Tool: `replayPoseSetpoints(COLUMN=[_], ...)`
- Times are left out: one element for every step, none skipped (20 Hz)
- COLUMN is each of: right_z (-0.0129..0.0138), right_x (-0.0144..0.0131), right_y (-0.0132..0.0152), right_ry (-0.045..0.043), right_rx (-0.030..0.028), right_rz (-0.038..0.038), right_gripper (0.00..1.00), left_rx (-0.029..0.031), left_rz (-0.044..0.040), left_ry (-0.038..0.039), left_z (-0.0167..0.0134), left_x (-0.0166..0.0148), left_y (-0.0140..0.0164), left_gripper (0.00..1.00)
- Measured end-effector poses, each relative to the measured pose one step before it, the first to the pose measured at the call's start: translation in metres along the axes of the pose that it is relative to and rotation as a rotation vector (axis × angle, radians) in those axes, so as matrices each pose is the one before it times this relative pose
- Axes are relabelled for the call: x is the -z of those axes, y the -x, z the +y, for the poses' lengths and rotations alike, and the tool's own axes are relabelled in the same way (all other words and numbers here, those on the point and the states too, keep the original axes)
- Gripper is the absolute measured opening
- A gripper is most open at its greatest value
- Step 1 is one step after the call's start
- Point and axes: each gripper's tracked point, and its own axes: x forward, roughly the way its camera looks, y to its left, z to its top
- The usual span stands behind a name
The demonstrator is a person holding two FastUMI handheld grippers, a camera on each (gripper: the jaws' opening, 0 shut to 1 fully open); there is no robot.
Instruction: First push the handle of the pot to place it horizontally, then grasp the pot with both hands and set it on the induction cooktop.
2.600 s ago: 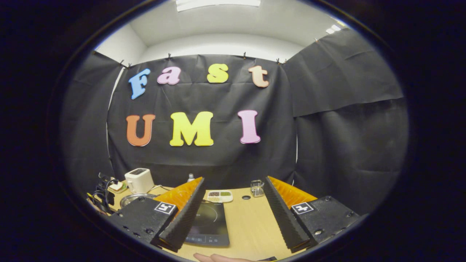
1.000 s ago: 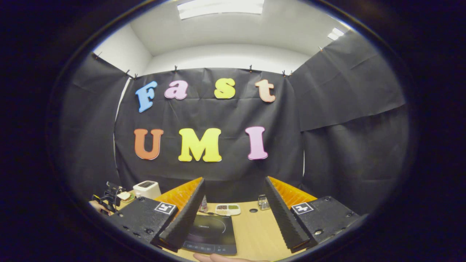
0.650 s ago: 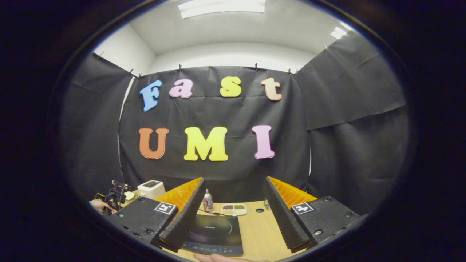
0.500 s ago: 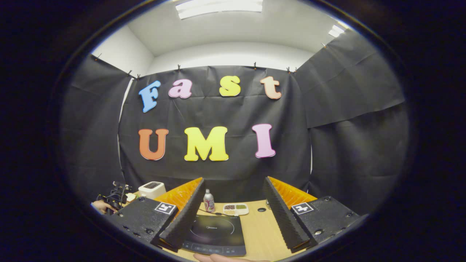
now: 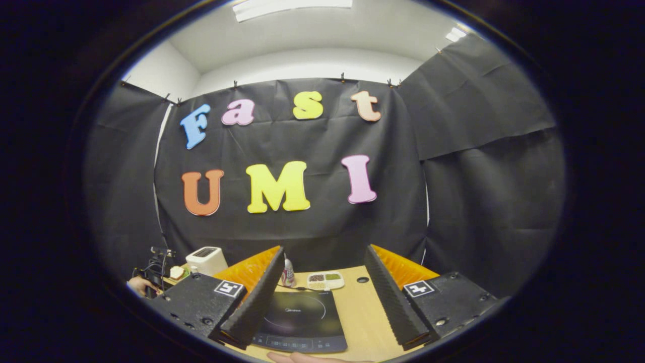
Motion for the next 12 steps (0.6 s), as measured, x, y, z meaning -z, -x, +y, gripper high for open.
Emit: replayPoseSetpoints(right_z=[0.00108, 0.00308, 0.00384, 0.00323, 0.00222, 0.00233, 0.00222, 0.00381, 0.00398, 0.00232, 0.00234, 0.00243], right_x=[0.00657, 0.00522, 0.00835, 0.00724, 0.00739, 0.00670, 0.00736, 0.00513, 0.00633, 0.00473, 0.00608, 0.00537], right_y=[-0.00299, -0.00324, -0.00323, -0.00319, -0.00398, -0.00476, -0.00373, -0.00364, -0.00390, -0.00342, -0.00337, -0.00362], right_ry=[0.00140, -0.00124, 0.00083, 0.00014, 0.00074, 0.00072, 0.00252, 0.00487, 0.00536, 0.00384, 0.00272, 0.00334], right_rx=[0.00701, -0.00017, -0.00453, -0.00373, -0.00229, -0.00049, -0.00265, -0.00756, -0.00521, -0.00132, -0.00105, -0.00015], right_rz=[0.01187, 0.01198, 0.01670, 0.01739, 0.01668, 0.01652, 0.01531, 0.01193, 0.01148, 0.01221, 0.00966, 0.01182], right_gripper=[1.00, 0.99, 1.00, 0.99, 1.00, 0.99, 0.99, 0.99, 0.99, 1.00, 0.99, 0.99], left_rx=[-0.02953, -0.02304, -0.01080, 0.00157, 0.00713, 0.01756, 0.01767, 0.00174, 0.00205, 0.01392, 0.00288, 0.01438], left_rz=[-0.01219, -0.01809, -0.01173, -0.00310, -0.00438, -0.01341, -0.01711, -0.02247, -0.02178, -0.02690, -0.02909, -0.02580], left_ry=[-0.01089, -0.00923, -0.00692, 0.00112, 0.00617, 0.00225, 0.00466, 0.00381, 0.00221, 0.00631, 0.00473, -0.00051], left_z=[0.00879, 0.00630, 0.00460, 0.00221, 0.00187, -0.00165, -0.00128, 0.00009, 0.00091, -0.00219, -0.00180, -0.00324], left_x=[-0.00113, -0.00176, 0.00001, 0.00213, 0.00345, 0.00068, 0.00018, -0.00174, -0.00280, -0.00408, -0.00356, -0.00516], left_y=[0.00144, 0.00046, 0.00328, 0.00274, 0.00495, 0.00587, 0.00412, 0.00581, 0.00660, 0.00629, 0.00932, 0.01006], left_gripper=[0.00, 0.00, 0.00, 0.00, 0.03, 0.08, 0.26, 0.33, 0.44, 0.77, 0.88, 0.95])
